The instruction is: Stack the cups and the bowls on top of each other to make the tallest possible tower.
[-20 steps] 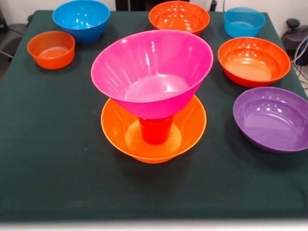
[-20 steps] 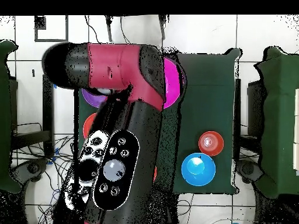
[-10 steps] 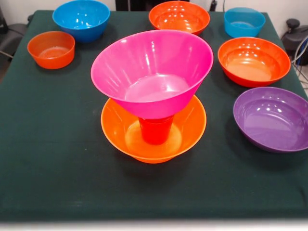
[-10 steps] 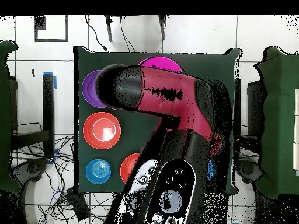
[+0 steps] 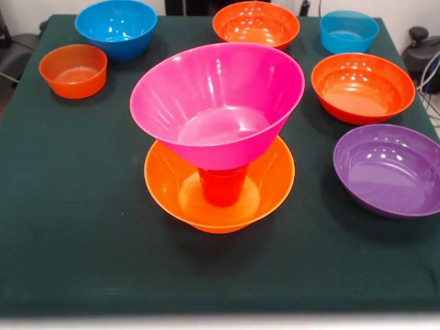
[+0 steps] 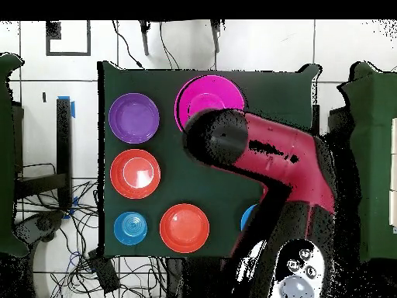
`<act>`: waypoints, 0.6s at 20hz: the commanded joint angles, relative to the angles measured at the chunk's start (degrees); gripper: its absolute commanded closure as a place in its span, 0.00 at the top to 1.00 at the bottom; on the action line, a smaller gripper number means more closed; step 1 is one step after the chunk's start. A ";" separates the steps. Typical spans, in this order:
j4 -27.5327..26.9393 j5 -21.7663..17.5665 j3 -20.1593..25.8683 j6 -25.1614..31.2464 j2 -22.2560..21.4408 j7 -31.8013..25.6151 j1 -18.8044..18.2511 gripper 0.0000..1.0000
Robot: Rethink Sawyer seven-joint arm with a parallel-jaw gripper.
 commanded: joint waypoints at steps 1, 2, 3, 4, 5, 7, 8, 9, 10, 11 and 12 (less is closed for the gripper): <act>10.91 -6.09 15.10 -4.84 -1.46 -20.30 -6.58 1.00; 11.23 -6.36 16.00 -4.94 -1.62 -20.82 -7.56 1.00; 11.55 -6.62 16.90 -5.04 -1.79 -21.34 -8.54 1.00; 11.87 -6.88 17.80 -5.14 -1.95 -21.86 -9.52 1.00; 12.24 -7.15 18.82 -5.23 -2.11 -22.51 -10.64 1.00; 13.05 -7.76 21.00 -5.49 -2.45 -24.01 -13.02 1.00; 13.31 -8.16 21.82 -5.55 -2.62 -24.16 -13.81 1.00; 13.73 -8.49 22.87 -5.83 -2.73 -24.78 -14.96 1.00; 13.93 -8.87 23.67 -5.89 -2.77 -24.91 -15.75 1.00; 14.34 -9.16 24.73 -6.06 -2.81 -25.31 -16.86 1.00; 14.58 -9.51 25.45 -6.15 -2.87 -25.32 -17.52 1.00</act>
